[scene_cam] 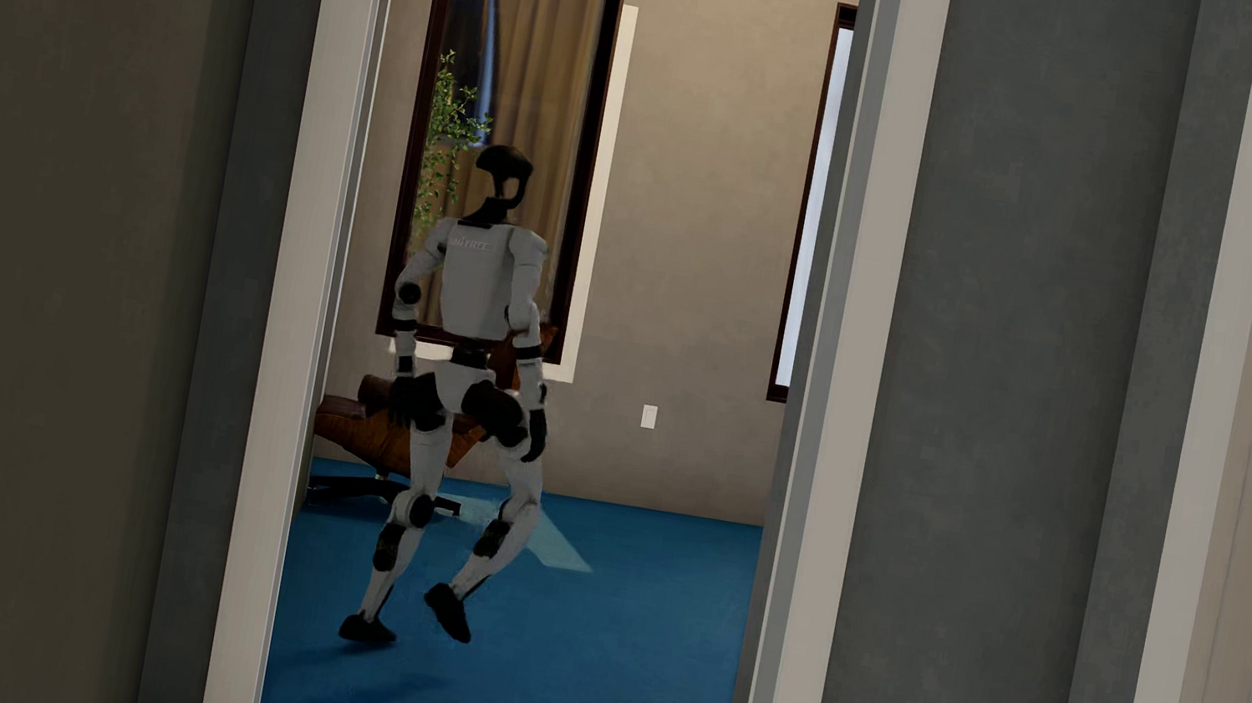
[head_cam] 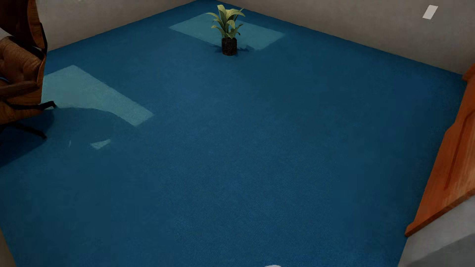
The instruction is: Circle the corner
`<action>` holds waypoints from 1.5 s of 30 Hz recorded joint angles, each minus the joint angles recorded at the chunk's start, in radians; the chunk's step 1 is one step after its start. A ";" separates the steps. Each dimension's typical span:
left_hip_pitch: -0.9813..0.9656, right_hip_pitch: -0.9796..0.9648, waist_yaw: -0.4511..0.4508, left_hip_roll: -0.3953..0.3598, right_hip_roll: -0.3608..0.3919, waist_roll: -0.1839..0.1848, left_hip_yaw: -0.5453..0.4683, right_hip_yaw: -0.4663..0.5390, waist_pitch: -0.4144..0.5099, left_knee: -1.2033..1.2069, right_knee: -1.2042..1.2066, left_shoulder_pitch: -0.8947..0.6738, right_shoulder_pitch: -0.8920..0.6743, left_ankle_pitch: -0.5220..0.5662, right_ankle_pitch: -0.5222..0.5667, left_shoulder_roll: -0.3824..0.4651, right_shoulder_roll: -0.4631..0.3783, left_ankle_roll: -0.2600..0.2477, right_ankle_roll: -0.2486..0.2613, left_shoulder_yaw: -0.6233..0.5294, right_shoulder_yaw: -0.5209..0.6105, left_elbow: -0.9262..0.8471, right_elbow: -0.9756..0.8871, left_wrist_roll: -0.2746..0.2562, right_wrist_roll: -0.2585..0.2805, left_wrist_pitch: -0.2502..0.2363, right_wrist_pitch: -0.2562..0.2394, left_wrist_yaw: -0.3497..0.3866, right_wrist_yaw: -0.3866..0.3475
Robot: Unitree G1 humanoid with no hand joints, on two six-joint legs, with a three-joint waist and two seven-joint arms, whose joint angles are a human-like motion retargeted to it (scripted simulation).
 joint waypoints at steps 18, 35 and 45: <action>0.259 0.086 -0.009 0.052 0.045 0.158 0.000 0.000 -0.027 0.147 -0.887 -0.072 -0.069 0.318 0.222 -0.032 -0.029 0.000 0.000 0.186 0.060 -0.090 0.142 0.000 0.000 0.000 0.000 0.000 0.000; -0.325 0.609 0.305 0.042 0.077 0.017 0.000 0.000 0.032 0.010 -0.917 -0.034 -0.162 0.150 -0.112 0.019 -0.055 0.000 0.000 0.146 0.011 -0.069 -0.087 0.000 0.000 0.000 0.000 0.000 0.000; -0.451 0.818 0.306 -0.014 -0.037 0.007 0.000 0.000 -0.050 0.206 -0.919 0.069 0.037 0.357 -0.024 -0.045 0.019 0.000 0.000 0.108 0.066 0.020 0.113 0.000 0.000 0.000 0.000 0.000 0.000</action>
